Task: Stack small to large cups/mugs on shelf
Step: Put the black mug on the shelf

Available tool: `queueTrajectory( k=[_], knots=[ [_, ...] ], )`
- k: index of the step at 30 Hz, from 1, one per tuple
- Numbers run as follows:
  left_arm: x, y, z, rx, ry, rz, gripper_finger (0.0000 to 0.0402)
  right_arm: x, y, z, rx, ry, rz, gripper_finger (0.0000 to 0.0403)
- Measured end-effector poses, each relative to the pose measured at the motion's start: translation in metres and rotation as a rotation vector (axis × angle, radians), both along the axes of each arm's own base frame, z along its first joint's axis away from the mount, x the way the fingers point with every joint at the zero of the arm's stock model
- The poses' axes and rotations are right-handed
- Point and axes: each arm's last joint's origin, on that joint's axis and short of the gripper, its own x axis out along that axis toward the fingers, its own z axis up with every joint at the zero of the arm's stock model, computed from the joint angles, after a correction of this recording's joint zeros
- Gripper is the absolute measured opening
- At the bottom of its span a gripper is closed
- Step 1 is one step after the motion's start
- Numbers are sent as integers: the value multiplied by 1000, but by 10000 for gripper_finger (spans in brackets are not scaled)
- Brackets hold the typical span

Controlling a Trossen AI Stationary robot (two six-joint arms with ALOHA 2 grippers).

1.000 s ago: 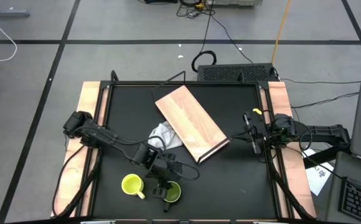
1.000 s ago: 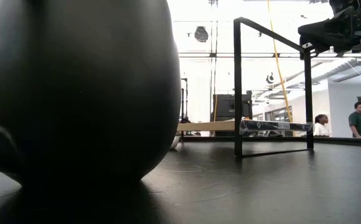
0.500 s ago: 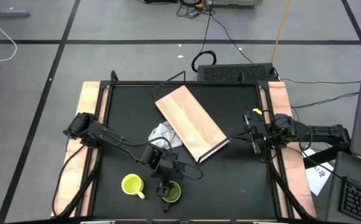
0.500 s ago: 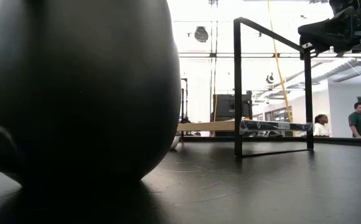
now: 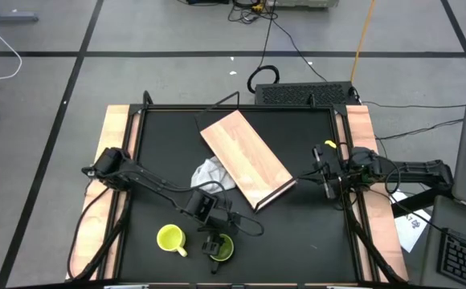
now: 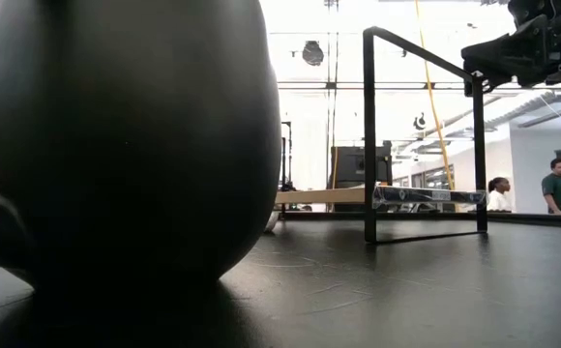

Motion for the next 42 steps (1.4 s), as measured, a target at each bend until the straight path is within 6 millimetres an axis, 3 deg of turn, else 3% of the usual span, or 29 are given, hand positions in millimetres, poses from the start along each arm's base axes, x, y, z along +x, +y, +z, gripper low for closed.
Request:
queueTrajectory(
  k=[15, 27, 30, 40, 42],
  knots=[
    [-6, 2, -14, 21, 41, -7, 239, 0, 0, 0, -3, 5, 0, 0],
    [-4, 1, -13, 18, 11, -26, 234, 0, 0, 0, -3, 4, 0, 0],
    [-3, 1, -13, 14, 9, -22, 204, 0, 0, 0, -3, 4, 0, 0],
    [-3, 1, -13, 17, 8, -11, 30, 0, 0, 0, -4, 4, 0, 0],
    [-3, 2, -14, 12, 15, -13, 14, 0, 0, 0, -4, 4, 0, 0]
  ],
)
